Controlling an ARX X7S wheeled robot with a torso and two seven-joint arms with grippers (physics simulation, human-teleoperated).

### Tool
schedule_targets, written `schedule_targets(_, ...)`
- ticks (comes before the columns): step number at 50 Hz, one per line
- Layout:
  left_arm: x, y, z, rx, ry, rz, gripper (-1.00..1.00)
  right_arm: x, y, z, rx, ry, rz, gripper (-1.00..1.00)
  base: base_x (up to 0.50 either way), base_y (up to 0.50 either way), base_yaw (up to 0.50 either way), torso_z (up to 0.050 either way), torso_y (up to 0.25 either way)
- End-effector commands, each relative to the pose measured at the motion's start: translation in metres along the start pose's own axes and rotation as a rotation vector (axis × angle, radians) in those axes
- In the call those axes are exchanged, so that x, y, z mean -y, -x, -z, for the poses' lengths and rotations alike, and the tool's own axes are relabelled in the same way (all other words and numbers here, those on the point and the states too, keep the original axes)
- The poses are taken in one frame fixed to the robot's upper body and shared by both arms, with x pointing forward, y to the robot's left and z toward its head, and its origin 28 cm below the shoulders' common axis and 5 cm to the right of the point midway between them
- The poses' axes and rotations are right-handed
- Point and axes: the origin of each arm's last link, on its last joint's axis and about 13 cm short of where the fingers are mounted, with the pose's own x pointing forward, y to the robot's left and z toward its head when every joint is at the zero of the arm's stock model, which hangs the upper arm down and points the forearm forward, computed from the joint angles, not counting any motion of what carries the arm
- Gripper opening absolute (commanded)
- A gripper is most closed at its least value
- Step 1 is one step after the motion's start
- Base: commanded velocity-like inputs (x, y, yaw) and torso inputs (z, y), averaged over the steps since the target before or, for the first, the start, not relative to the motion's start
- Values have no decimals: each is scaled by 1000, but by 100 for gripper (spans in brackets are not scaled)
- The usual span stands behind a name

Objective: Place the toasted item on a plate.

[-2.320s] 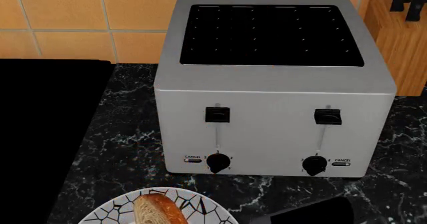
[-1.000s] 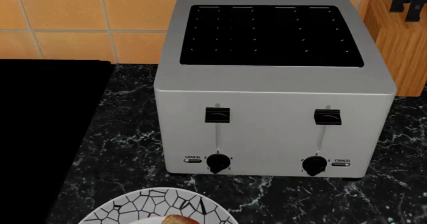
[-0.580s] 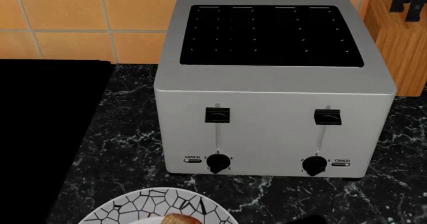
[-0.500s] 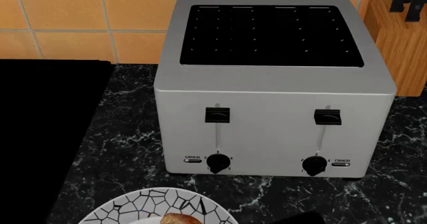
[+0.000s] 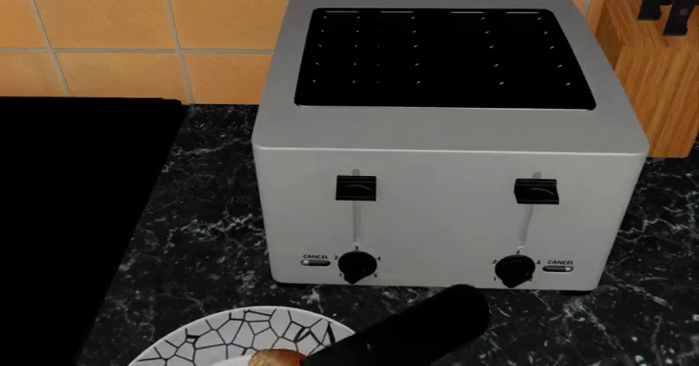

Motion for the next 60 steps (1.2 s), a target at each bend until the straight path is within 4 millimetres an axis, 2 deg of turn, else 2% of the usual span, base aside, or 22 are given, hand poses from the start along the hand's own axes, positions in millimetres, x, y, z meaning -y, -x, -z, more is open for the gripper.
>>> schedule_targets(1, 2, 3, 8, -28, 3, 10, 100, -3, 6, -16, -5, 115, 37, 100, 0, 0, 5, 0, 0)
schedule_targets(10, 3, 4, 6, -25, 3, 11, 100, -6, 19, -34, 44, 167, 53, 100, 0, 1, 5, 0, 0)
schedule_targets(15, 3, 3, 6, -24, 3, 12, 100, -10, 32, -47, 93, 185, 69, 100, 0, 0, 4, 0, 0)
schedule_targets(26, 7, 8, 3, -17, 6, 32, 100, -14, 59, -55, 167, 198, 121, 100, 7, 0, 3, 0, 0)
schedule_targets(36, 10, 15, 2, -12, 4, 55, 100, -5, 74, -54, 229, 181, 186, 100, 11, 2, 2, 0, 0)
schedule_targets(45, 9, 35, 0, -3, -2, 70, 100, 5, 100, -71, 334, 174, 271, 100, 14, 5, 3, 0, 0)
schedule_targets(60, 2, 60, -1, 13, -34, 85, 100, 28, 125, -69, 418, 108, 416, 100, 13, 11, 10, 0, 0)
